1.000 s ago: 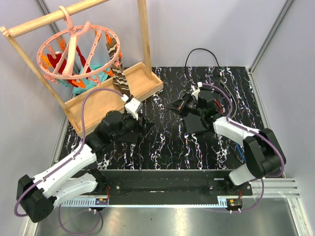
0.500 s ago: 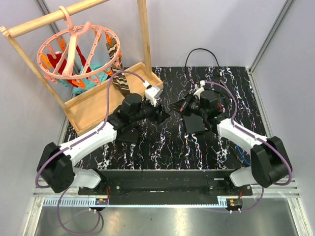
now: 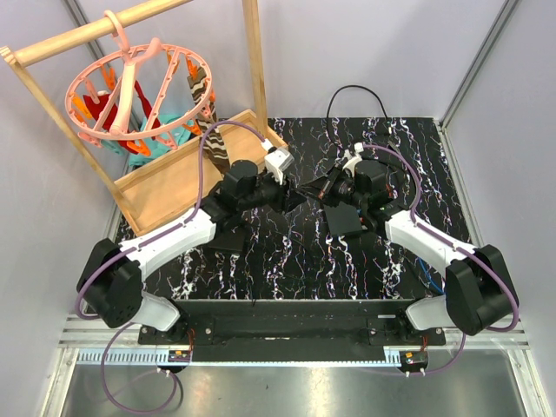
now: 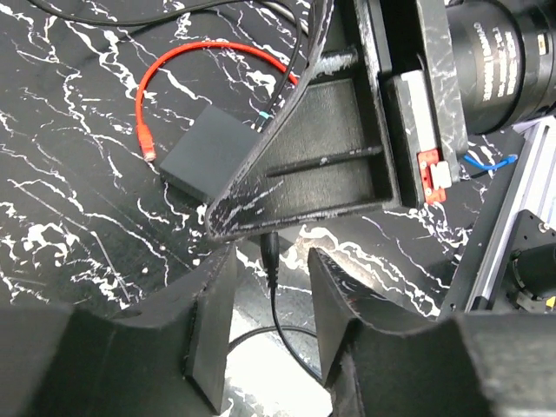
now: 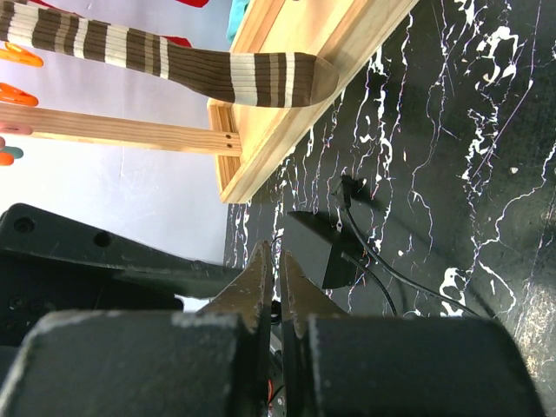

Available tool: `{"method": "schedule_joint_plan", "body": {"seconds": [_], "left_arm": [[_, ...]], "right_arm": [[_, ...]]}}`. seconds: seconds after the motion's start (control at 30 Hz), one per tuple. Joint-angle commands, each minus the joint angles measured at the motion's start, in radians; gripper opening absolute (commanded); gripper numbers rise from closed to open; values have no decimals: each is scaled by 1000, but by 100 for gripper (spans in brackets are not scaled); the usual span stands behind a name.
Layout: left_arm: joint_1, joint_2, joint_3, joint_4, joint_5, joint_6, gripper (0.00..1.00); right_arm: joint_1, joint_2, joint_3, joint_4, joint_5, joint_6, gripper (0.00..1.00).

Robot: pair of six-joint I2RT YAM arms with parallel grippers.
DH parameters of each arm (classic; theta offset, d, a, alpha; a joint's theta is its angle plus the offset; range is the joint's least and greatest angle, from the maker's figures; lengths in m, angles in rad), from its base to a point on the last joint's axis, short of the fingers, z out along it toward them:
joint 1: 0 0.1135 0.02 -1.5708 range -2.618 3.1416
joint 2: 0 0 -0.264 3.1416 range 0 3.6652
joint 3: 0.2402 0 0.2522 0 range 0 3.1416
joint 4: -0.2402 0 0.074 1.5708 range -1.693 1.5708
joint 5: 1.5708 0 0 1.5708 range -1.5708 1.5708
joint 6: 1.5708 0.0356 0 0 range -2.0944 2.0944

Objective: Insert the plug into the switch port

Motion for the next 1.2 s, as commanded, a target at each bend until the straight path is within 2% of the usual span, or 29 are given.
{"method": "schedule_joint_plan", "body": {"seconds": [0.0, 0.17, 0.27, 0.47, 0.57, 0.6, 0.67, 0.83, 0.9, 0.93, 1.07, 1.17], "left_arm": [[4, 20, 46, 76, 41, -11, 38], [4, 23, 43, 56, 36, -8, 36], [4, 19, 32, 55, 19, -6, 28], [4, 30, 40, 58, 44, -9, 20], [4, 31, 41, 56, 53, -9, 13], [4, 31, 37, 58, 56, -9, 6], [4, 31, 33, 61, 64, -6, 0], [4, 28, 14, 68, 73, 14, 0], [4, 23, 0, 68, 71, 26, 0], [4, 22, -3, 70, 73, 47, 0], [4, 26, -19, 45, 73, 127, 0], [4, 54, -13, 22, 85, 195, 0]], "right_arm": [[8, -35, 3, 17, 25, -22, 0], [8, -35, 3, 17, 28, -22, 0], [8, -35, 1, 17, 27, -19, 0], [10, -32, 1, 21, 22, -14, 0], [8, -34, 0, 21, 22, -12, 0], [8, -35, 0, 21, 24, -14, 0], [8, -35, -5, 21, 24, -14, 0], [8, -35, -14, 18, 27, -15, 0], [8, -40, -14, 9, 30, -29, 6], [6, -46, -14, 5, 34, -38, 18], [-16, -89, -2, -84, 77, -124, 47], [-61, -117, 7, -161, 83, -193, 60]]}}
